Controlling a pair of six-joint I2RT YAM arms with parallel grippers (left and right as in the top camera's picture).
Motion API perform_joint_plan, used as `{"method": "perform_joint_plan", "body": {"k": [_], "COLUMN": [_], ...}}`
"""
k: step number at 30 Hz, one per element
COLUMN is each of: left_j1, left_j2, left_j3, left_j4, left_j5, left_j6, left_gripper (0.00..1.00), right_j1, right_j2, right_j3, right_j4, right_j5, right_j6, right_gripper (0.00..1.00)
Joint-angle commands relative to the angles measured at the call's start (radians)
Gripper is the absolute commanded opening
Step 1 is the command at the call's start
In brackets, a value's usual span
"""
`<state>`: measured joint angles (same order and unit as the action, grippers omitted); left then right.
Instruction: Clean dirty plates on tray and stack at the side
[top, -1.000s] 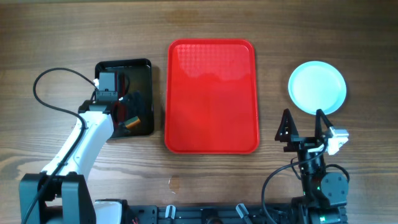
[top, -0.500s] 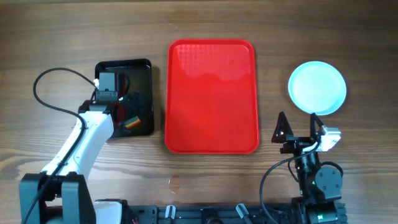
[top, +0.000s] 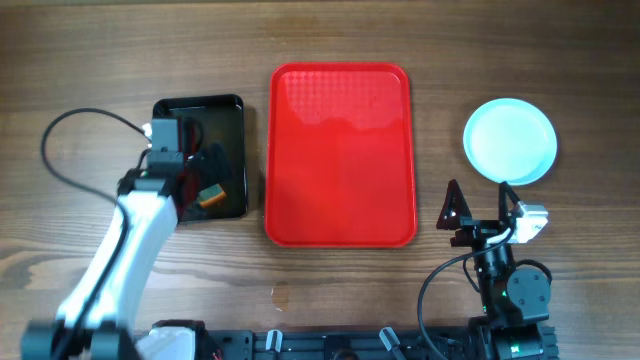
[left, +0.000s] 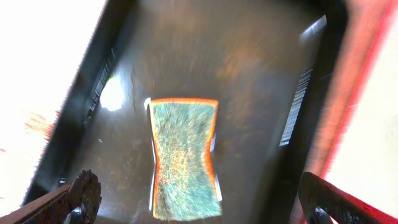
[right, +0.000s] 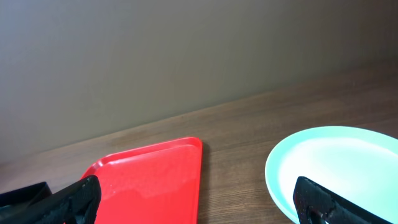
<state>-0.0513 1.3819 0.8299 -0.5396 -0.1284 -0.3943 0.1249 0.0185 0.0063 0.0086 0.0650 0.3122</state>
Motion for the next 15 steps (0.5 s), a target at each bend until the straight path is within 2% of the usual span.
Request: {"method": "perform_joint_plan", "body": {"k": [1, 5, 9, 11, 15], "left_j1": [0.000, 0.011, 0.011, 0.011, 0.012], "left_j2": [-0.278, -0.505, -0.748, -0.865, -1.077], "left_j3": [-0.040, -0.111, -0.268, -0.352, -0.485], "left_j4": [-0.011, 0.013, 0.167, 0.245, 0.342], "left_j5": [-0.007, -0.024, -0.014, 0.019, 0.029], "left_j6": [0.012, 0.024, 0.034, 0.079, 0.105], "left_gripper": [1.00, 1.00, 1.00, 1.00, 1.00], "right_j1": [-0.006, -0.006, -0.006, -0.006, -0.006], "right_j2": [0.005, 0.005, 0.005, 0.005, 0.005], "right_j3": [-0.001, -0.001, -0.001, -0.001, -0.001], "right_j4": [0.006, 0.006, 0.006, 0.006, 0.006], "right_j5": [0.014, 0.014, 0.014, 0.014, 0.014], "right_j6": [0.005, 0.005, 0.006, 0.005, 0.006], "right_gripper": [1.00, 1.00, 1.00, 1.00, 1.00]}}
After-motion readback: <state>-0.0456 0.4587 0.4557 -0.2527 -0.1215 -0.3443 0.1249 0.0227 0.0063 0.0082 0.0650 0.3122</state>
